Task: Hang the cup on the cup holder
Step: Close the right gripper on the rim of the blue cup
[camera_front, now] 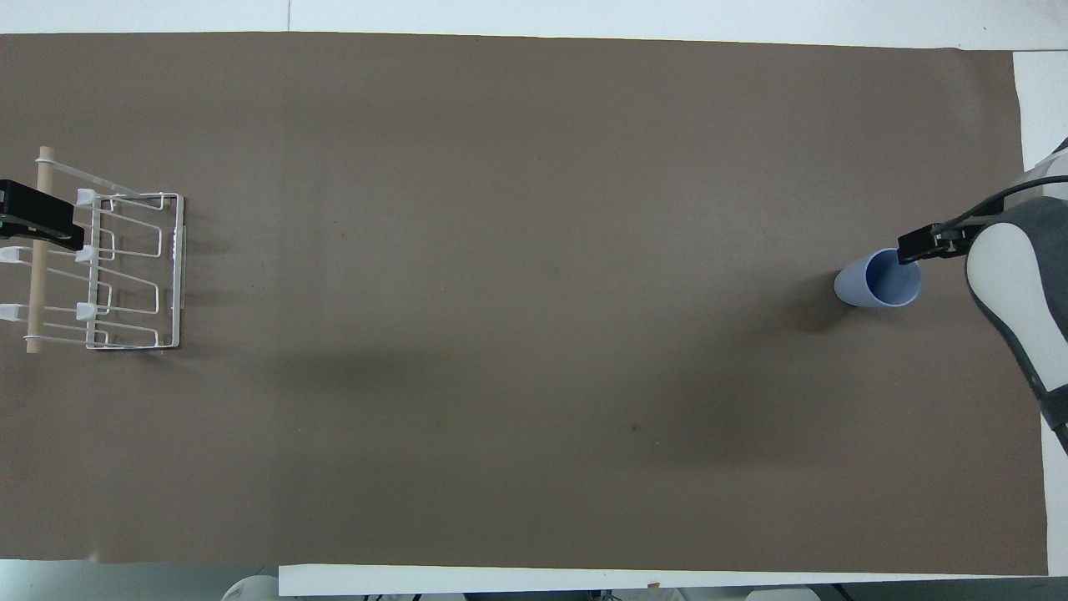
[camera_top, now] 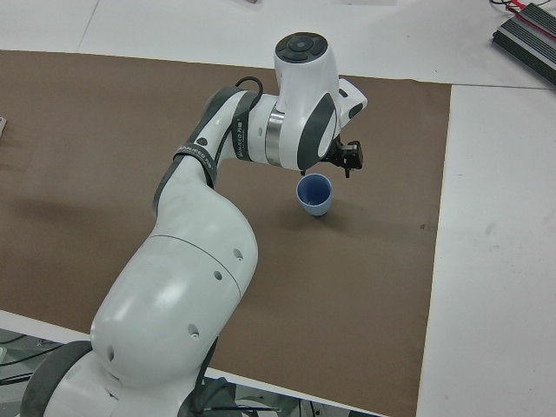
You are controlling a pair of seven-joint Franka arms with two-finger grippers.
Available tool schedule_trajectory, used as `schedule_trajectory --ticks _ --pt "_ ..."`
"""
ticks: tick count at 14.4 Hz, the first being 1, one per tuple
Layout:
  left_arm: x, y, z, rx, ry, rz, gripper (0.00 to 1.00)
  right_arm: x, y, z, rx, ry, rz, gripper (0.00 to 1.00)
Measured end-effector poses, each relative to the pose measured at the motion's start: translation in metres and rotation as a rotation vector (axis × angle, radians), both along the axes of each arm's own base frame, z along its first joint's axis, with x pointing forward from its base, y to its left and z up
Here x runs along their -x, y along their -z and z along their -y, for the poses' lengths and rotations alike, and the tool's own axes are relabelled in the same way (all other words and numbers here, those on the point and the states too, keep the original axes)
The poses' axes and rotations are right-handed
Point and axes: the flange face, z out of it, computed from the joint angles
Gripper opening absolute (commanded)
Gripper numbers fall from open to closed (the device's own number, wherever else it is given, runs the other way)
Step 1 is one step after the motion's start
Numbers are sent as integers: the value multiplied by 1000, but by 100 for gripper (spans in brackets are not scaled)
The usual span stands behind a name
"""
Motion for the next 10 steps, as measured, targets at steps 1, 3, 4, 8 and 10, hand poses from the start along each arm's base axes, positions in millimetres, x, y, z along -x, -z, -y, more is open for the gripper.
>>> schedule_trajectory --ticks 1,3,4,8,10 --pt "0 1 0 0 0 -2 100 0 8 2 -2 -3 -4 99" --pt "0 2 0 -1 0 -6 100 4 21 3 -5 -6 -18 99" --pt "0 3 0 -1 0 -7 100 5 25 2 -5 -7 -15 99" --pt "0 3 0 -1 -1 -7 100 11 40 10 -7 -2 -15 97" --pt "0 3 0 -1 -1 -7 100 14 52 15 -9 -10 -12 91"
